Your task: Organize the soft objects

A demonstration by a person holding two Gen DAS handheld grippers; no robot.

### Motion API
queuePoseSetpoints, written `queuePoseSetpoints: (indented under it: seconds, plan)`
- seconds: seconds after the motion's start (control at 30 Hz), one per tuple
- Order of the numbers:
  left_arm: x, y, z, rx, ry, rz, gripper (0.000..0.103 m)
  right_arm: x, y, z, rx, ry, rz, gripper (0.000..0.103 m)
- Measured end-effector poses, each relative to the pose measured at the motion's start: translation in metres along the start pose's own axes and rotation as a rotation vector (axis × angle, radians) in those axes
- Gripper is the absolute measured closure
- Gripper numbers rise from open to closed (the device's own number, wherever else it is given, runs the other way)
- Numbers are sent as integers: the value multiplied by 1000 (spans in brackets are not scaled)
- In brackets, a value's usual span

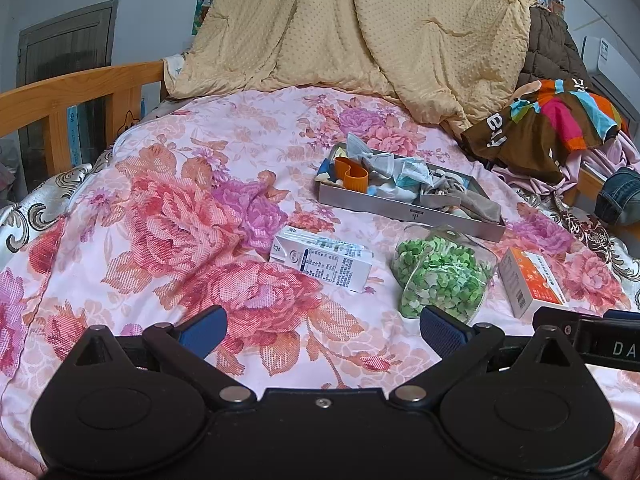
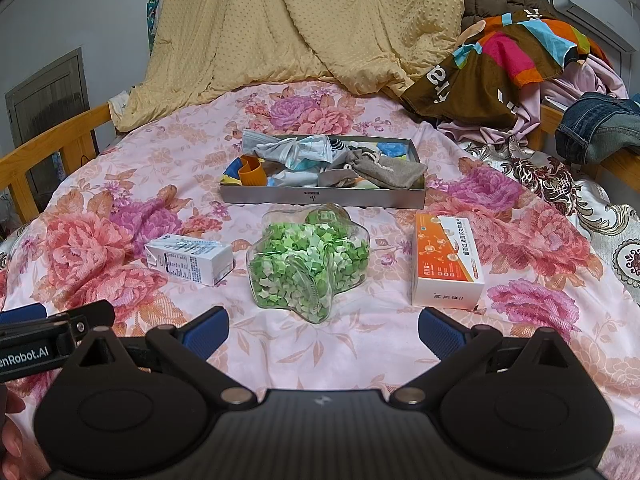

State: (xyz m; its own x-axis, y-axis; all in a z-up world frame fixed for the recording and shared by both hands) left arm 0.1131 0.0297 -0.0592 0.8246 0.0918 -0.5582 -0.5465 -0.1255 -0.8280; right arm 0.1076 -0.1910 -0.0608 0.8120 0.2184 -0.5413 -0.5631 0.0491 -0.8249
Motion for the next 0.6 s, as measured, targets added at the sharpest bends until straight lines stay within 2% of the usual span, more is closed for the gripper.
queuePoseSetpoints:
  seconds: [0.47,0.6]
  plan:
    - [0,-1,-1,2,-1,-1,1,0,0,0,0,1,1,0]
    - [0,1,0,14,-29,2,1,0,0,0,0,1,1,0]
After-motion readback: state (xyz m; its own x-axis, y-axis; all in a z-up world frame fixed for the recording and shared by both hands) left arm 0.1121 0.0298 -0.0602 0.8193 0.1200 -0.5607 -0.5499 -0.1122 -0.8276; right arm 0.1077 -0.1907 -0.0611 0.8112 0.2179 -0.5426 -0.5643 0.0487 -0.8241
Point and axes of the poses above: each gripper's, at about its wrist camera, not at the fingertips, and x roughly the way its jaws point, z to its left, y to its underside, the point moved 9 cm from there along x, roughly the way its jaws point, and after that the axes turned 12 degrees about -y, right-handed, at the moved point
